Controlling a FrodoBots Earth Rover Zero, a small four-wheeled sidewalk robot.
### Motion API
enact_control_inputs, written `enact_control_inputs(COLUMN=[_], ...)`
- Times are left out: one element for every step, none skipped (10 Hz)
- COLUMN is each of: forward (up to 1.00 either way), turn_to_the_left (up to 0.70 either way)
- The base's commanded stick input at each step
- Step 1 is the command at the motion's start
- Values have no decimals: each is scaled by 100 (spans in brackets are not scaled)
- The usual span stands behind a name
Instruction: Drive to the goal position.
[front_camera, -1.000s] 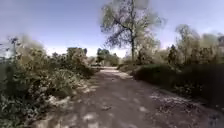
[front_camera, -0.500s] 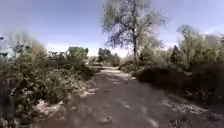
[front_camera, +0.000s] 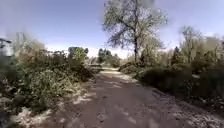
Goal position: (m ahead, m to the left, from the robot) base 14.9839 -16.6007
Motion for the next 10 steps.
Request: enact_control_inputs(forward=[70, 70, 70, 70, 70, 70, 70, 70, 70, 70], turn_to_the_left=[0, 0, 0, 0, 0, 0, 0, 0, 0, 0])
